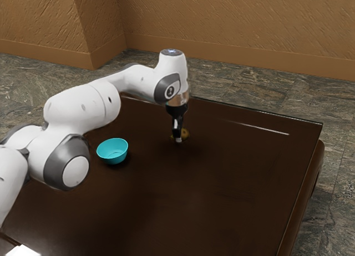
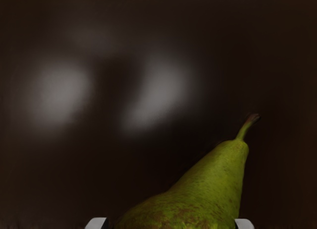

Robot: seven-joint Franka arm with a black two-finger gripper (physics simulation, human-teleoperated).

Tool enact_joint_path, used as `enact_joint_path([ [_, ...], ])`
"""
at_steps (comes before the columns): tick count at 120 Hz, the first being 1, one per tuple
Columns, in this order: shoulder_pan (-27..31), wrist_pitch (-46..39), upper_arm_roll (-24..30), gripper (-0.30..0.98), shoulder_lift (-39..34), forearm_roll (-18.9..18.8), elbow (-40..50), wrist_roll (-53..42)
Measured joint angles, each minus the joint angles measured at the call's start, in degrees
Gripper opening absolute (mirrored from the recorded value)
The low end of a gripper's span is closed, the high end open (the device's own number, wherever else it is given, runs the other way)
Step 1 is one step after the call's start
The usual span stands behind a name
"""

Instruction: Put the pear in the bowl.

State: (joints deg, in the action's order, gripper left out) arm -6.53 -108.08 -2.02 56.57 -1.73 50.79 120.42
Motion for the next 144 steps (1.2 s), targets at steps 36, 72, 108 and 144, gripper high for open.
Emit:
enact_joint_path([
  [36,10.72,0.1,-2.44,0.16,-21.54,0.16,22.42,1.46],
  [72,19.06,-4.34,-2.74,0.2,-24.59,0.67,34.09,1.86],
  [108,17.22,-8.91,-2.19,0.33,-26.27,1.62,37.83,2.17],
  [144,15.22,-10.02,-2.11,0.56,-29.06,1.49,39.7,2.25],
])
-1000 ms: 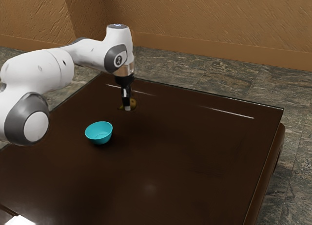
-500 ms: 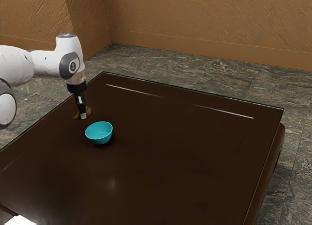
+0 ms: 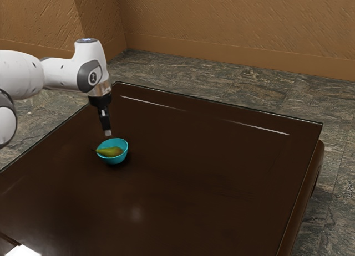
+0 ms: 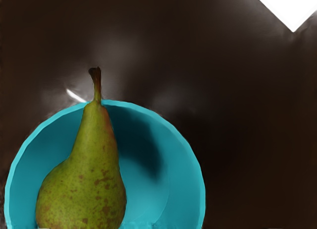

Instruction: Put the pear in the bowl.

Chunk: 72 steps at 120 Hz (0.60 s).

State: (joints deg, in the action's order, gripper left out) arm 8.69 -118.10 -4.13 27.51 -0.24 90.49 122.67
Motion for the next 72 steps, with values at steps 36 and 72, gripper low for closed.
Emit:
enact_joint_path([
  [36,2.56,2.85,-0.57,0.63,-19.69,0.58,9.18,-30.77],
  [72,-0.08,19.8,-0.12,0.66,-22.87,5.76,-7.02,-69.34],
])
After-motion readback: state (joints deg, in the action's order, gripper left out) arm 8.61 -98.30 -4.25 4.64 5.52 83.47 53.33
